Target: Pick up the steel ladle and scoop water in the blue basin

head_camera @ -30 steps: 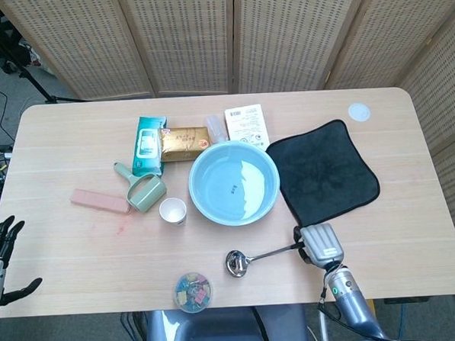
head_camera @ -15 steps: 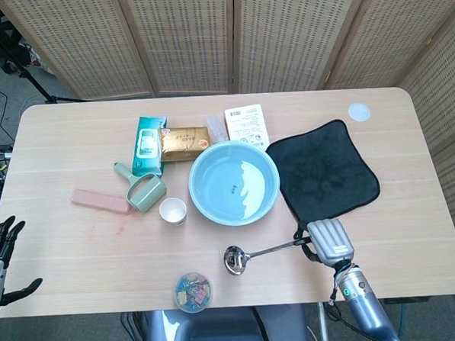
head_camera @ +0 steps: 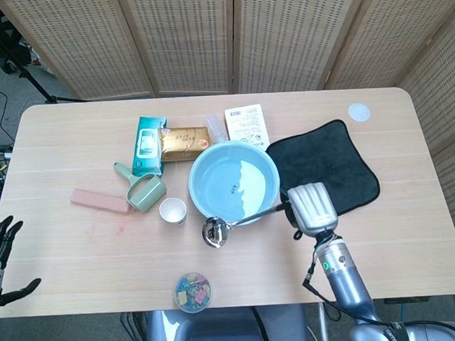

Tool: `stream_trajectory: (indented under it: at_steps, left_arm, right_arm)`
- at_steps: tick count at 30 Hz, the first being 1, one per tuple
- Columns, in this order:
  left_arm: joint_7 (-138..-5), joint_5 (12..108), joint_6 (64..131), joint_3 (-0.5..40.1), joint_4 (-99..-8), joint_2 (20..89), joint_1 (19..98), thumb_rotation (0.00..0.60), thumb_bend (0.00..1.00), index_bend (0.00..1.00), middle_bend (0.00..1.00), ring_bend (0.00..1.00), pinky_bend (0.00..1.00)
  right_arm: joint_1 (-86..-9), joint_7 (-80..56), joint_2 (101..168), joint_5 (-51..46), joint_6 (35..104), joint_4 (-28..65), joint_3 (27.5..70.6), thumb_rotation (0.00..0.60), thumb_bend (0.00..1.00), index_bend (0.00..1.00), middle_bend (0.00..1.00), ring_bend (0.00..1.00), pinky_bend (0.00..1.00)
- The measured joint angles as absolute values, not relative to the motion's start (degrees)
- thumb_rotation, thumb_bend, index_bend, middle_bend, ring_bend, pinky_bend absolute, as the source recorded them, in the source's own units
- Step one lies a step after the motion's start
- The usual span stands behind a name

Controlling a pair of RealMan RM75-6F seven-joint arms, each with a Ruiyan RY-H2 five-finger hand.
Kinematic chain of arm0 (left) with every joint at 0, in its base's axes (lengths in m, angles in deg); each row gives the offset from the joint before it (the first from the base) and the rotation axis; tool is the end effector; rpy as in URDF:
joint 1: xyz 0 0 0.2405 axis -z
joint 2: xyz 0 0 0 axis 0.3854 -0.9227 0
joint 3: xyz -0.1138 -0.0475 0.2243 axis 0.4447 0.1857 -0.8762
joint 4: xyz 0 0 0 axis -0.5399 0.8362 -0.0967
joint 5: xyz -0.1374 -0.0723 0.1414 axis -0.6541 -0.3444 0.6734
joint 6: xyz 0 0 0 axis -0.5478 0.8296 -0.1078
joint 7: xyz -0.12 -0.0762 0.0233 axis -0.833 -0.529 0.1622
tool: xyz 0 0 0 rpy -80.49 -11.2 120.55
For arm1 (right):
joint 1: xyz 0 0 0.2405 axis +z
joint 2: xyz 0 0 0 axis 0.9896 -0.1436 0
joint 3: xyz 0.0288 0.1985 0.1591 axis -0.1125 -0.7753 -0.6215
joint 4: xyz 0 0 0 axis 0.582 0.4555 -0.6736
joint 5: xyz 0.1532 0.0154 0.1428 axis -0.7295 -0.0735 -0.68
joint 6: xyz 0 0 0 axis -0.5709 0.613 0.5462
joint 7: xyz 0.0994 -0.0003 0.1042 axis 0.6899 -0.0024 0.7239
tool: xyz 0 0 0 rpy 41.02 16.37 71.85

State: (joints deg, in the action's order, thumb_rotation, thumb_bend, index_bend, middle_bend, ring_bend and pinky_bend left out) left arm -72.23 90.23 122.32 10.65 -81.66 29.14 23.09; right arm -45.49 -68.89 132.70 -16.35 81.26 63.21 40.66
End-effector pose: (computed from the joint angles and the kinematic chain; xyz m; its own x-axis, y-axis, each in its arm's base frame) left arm -0.2916 0.1428 0.1755 0.3656 0.0293 0.9303 0.9307 -0.0231 -0.3650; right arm -0.0917 -0.2933 0.0645 0.4895 -0.1098 0.8651 -0.8630 -0.2029 0.4626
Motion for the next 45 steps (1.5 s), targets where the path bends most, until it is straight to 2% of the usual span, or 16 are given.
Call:
stream_trajectory:
  at_steps: [3, 7, 16, 20, 27, 38, 45]
  left_arm:
    - [-72.48, 90.17, 122.24, 10.67, -81.67, 29.06, 23.13, 0.600, 0.00, 0.00, 0.00, 0.00, 0.00]
    - [-72.76, 89.67, 121.94, 10.83, -81.62, 28.99, 23.26, 0.600, 0.00, 0.00, 0.00, 0.00, 0.00]
    - [-73.67, 86.37, 119.10, 12.17, -80.99, 29.07, 24.73, 0.600, 0.00, 0.00, 0.00, 0.00, 0.00]
    - [-73.66, 85.43, 118.12, 12.53, -80.52, 29.38, 25.29, 0.600, 0.00, 0.00, 0.00, 0.00, 0.00]
    - [-73.83, 84.12, 116.88, 13.08, -79.86, 29.89, 26.04, 0.600, 0.00, 0.00, 0.00, 0.00, 0.00]
    - [-74.34, 82.96, 115.86, 13.39, -79.27, 30.11, 26.58, 0.600, 0.00, 0.00, 0.00, 0.00, 0.00]
    - [-74.23, 82.71, 115.64, 13.44, -79.12, 30.30, 26.75, 0.600, 0.00, 0.00, 0.00, 0.00, 0.00]
  right_arm:
    - [-41.59, -72.47, 134.83, -21.82, 83.03, 61.70, 37.01, 0.600, 1.00, 0.81, 0.96, 0.88, 1.00]
    - [-37.81, -75.18, 137.48, -26.76, 84.65, 57.64, 34.16, 0.600, 1.00, 0.81, 0.96, 0.88, 1.00]
    - [-30.20, -78.60, 145.71, -30.23, 86.05, 39.88, 33.15, 0.600, 1.00, 0.81, 0.96, 0.88, 1.00]
    - [-27.49, -78.57, 149.65, -30.92, 84.50, 29.74, 33.92, 0.600, 1.00, 0.81, 0.96, 0.88, 1.00]
    - [-25.29, -75.76, 154.78, -29.48, 80.99, 17.93, 36.57, 0.600, 1.00, 0.81, 0.97, 0.88, 1.00]
    - [-23.97, -65.30, 161.14, -16.84, 78.88, 0.57, 40.92, 0.600, 1.00, 0.81, 0.97, 0.88, 1.00]
    - [-24.19, -62.19, 163.29, -10.72, 77.15, -6.71, 43.86, 0.600, 1.00, 0.81, 0.97, 0.88, 1.00]
